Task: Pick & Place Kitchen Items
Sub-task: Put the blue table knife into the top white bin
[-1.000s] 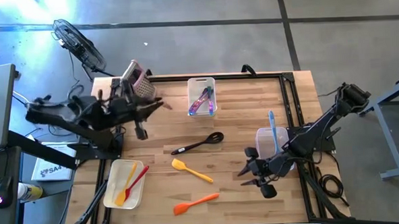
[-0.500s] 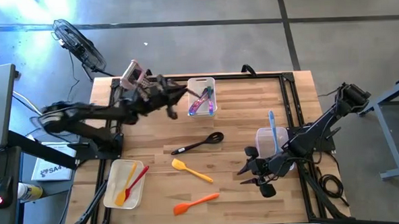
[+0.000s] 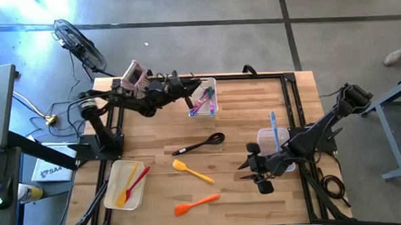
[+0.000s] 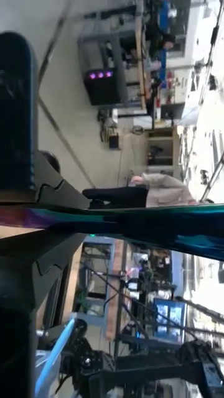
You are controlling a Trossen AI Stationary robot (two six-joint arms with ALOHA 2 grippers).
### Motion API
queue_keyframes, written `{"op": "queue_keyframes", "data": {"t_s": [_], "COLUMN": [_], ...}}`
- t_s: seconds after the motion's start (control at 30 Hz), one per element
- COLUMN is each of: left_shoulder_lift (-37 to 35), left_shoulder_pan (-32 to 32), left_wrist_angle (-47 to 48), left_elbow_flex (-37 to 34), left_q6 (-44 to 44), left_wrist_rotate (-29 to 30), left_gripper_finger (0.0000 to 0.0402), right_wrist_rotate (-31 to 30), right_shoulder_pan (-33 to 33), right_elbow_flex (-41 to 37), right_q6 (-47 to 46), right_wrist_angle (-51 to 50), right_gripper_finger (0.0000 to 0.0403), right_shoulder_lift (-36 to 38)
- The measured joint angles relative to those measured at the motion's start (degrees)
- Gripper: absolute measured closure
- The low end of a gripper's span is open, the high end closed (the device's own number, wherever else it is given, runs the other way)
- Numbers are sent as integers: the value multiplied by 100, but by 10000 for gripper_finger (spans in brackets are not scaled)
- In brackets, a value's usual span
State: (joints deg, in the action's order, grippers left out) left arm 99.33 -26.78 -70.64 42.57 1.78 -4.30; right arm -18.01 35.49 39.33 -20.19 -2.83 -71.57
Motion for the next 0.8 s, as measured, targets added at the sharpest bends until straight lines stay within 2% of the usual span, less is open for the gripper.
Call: {"op": "queue_keyframes", "data": {"t_s": [0.23,0.4,0.8], "left_shoulder_lift": [795,988,1604], "left_shoulder_pan": [17,-126,-175], "left_wrist_angle": [171,292,278], "left_elbow_flex": [673,701,703], "left_q6": [-157,-160,-256], "left_wrist_rotate": [-194,199,-142], "left_gripper_finger": [370,370,371], "right_wrist_rotate": [266,299,340], "right_shoulder_pan": [-226,-228,-298], "right_elbow_flex": [0,0,0], "right_q6": [96,97,156], "right_wrist_angle": [13,2,45], "right_gripper_finger": [245,245,245], "right_shoulder_lift": [0,0,0]}}
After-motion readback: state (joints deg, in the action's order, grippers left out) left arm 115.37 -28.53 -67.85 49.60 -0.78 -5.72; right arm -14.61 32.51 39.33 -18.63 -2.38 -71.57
